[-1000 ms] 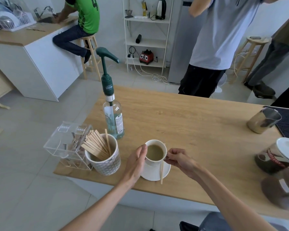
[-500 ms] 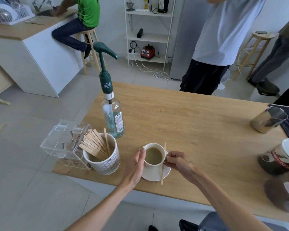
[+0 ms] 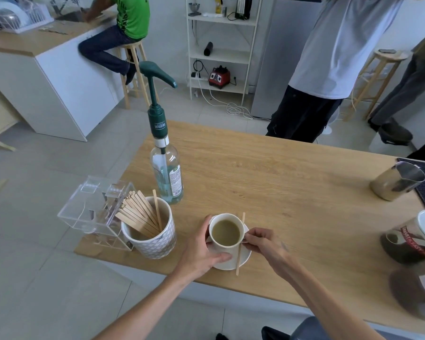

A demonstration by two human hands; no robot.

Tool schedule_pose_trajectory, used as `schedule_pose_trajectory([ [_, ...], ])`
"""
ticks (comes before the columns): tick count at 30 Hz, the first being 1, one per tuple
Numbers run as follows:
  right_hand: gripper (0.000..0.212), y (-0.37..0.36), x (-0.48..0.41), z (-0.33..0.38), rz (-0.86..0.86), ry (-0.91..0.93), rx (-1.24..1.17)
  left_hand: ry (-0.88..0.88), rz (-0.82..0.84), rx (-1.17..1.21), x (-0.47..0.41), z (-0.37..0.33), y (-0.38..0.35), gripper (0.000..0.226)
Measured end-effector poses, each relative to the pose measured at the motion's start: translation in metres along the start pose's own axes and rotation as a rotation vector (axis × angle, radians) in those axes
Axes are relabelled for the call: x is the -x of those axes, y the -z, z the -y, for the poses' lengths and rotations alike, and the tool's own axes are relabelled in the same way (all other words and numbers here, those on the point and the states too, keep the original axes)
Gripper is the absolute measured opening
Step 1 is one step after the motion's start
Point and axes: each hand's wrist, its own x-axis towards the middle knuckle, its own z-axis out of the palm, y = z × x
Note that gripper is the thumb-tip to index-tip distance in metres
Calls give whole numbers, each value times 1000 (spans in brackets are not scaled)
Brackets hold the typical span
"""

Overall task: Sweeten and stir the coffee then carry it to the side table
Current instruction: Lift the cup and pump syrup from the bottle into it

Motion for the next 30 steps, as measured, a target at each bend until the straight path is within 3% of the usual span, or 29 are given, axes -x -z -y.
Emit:
schedule_pose_trajectory([
  [5, 5, 4, 3, 2, -45, 33, -14, 15, -37, -107, -3, 2, -2, 93],
  [8, 11, 9, 3, 6, -51, 25, 16, -4, -30, -116, -4, 5, -2, 92],
  [11, 14, 15, -10, 16, -206, 23, 43, 20, -15, -152, -4, 1, 1, 107],
  [15, 24, 10, -42, 36, -307, -10, 304, 7, 50, -218, -9, -11, 5, 130],
  [21, 36, -4, -67, 39, -274, -110, 592, -24, 49, -323, -21, -25, 2, 137],
  [30, 33, 4, -72, 26, -344, -103, 431, -64, 49, -382, -21, -19, 4, 119],
])
